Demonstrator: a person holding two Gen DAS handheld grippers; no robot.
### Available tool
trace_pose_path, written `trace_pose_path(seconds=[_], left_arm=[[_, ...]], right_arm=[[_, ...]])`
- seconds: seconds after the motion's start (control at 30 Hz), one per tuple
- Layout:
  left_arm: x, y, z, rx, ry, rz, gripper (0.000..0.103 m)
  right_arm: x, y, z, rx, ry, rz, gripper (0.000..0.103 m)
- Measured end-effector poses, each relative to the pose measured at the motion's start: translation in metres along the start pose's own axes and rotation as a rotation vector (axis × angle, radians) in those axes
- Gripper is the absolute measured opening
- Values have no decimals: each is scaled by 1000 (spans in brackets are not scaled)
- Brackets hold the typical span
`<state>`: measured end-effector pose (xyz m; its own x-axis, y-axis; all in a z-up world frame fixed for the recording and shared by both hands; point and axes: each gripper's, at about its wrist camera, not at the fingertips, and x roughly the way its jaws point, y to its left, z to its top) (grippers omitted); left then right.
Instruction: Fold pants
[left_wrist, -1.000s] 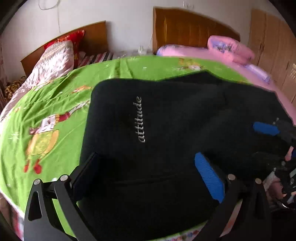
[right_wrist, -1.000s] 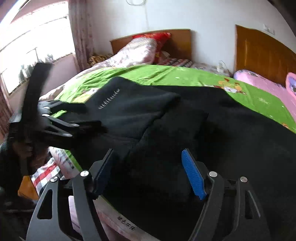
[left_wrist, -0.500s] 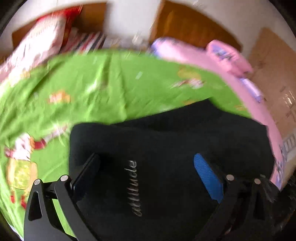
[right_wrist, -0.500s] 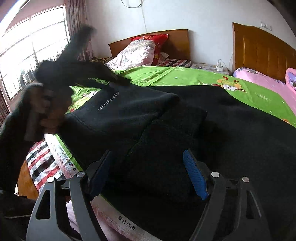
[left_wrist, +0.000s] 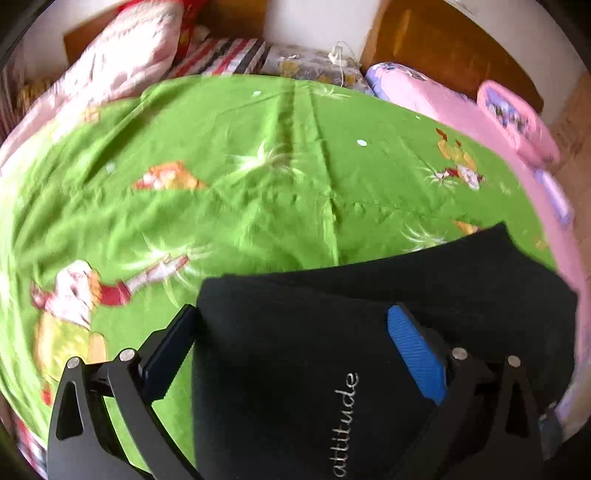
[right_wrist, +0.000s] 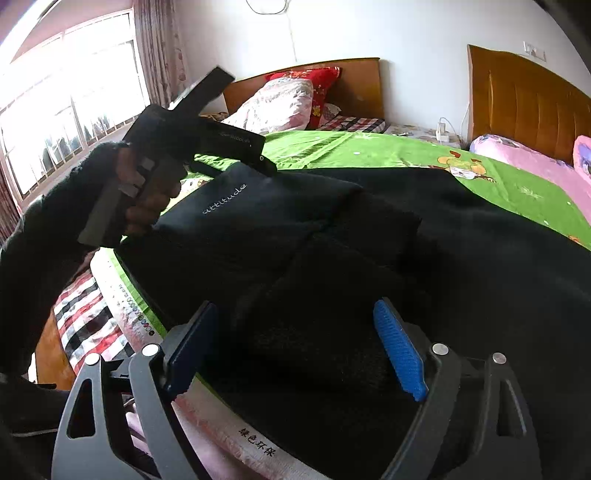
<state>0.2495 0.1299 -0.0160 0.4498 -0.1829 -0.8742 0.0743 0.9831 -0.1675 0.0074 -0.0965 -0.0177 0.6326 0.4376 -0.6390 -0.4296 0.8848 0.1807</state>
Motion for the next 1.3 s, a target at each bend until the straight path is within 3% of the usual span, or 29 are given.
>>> trace_pose_path(seconds=[0.07,0.2,0.27,0.37,0.47,0.53,0.67,0.83,0.93,1.07,1.2,1.3], left_arm=[[-25,-1,-7,-31,-107,72,101],[-82,-31,-47,43,-307,44,101],[-88,-50,-71,118,-334,54,101],[-64,-72,-98,223,-292,115,102],[-25,-73,-112,226,-185,160,102],[-28,-68,-112,198,-201,131,102],[-30,-69,-112,207,-177,147,101],[-59,-85,-126,215,-248,118,101],[-72,-103,-140,287,-334,142,102],[-53,-114,-142,326,-291,162,102],[-38,-98,-137,254,-241,74,102],[-34,-94,-137,255,-241,63,102]], right_arm=[[-7,-1,1,27,-27,-1,84],[-19,-6,1,58,-87,12,85],[-17,-8,-2,65,-81,12,89],[-3,-17,-12,103,-19,48,94],[-16,-30,-13,133,-26,109,95],[-39,-46,-13,184,-90,94,95],[-113,-123,-34,453,-257,33,96],[-199,-206,-104,765,-343,-108,96],[-224,-222,-137,848,-340,-137,96],[-219,-235,-157,917,-270,-141,96],[-206,-255,-155,956,-268,-100,99],[-198,-272,-150,1008,-265,-43,99]])
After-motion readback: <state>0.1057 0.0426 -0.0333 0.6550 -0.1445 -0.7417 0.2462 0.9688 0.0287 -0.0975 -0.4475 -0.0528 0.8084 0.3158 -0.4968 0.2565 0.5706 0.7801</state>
